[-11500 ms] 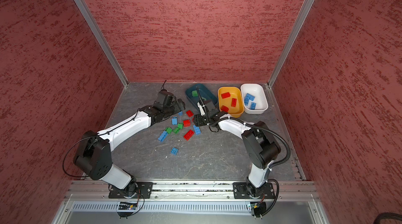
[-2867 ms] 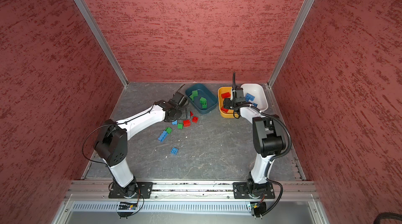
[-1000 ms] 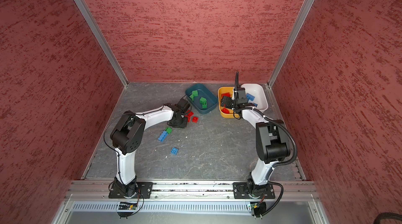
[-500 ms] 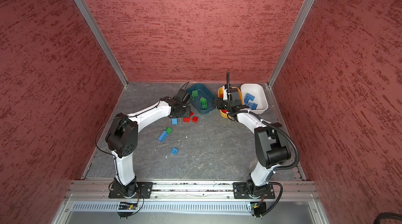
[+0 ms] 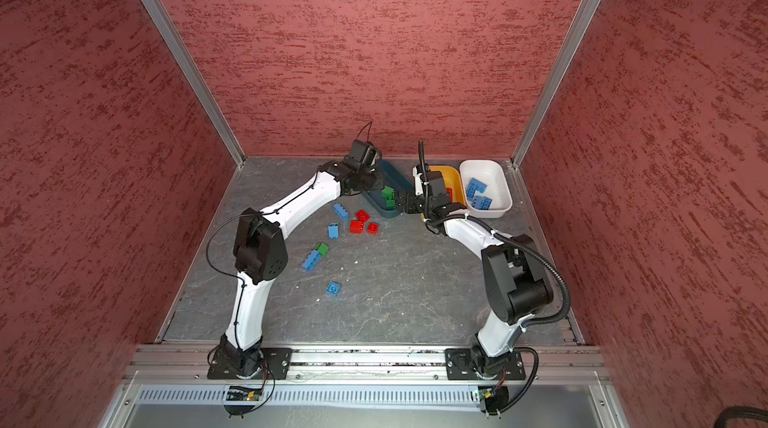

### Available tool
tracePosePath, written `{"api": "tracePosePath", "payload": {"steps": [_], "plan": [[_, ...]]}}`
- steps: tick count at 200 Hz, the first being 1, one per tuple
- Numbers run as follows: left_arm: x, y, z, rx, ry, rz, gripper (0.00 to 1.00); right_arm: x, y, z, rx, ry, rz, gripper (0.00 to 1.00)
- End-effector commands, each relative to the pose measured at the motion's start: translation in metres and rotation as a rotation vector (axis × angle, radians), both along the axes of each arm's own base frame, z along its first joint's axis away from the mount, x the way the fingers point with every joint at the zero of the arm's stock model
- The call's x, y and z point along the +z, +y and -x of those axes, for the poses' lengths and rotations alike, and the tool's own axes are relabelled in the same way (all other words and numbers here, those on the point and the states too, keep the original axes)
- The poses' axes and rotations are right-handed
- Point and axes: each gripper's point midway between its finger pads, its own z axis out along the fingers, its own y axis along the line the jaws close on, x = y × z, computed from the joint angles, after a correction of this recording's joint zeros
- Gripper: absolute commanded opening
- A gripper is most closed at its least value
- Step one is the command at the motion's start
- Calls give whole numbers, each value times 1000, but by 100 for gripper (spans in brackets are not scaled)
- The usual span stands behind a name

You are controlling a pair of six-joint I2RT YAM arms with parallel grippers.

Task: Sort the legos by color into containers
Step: 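Drop the green brick in the teal tub with left while right reaches to pile, then move the open right gripper over the red bricks beside the teal tub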

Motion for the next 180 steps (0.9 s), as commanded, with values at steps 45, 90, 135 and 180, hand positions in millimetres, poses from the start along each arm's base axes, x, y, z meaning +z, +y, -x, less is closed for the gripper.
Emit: {"api": "tracePosePath", "payload": {"steps": [45, 90, 135, 180], "plan": [[-33, -7, -37, 13, 22, -9, 28, 3, 2, 15, -11, -7, -2, 99], [-32, -3, -49, -11, 52, 28, 63, -2, 20, 20, 32, -1, -12, 99], [0, 17, -45, 5, 31, 42, 84, -13, 55, 27, 118, 12, -39, 98], [15, 38, -39, 51, 28, 48, 99, -33, 88, 39, 138, 51, -34, 96]]}}
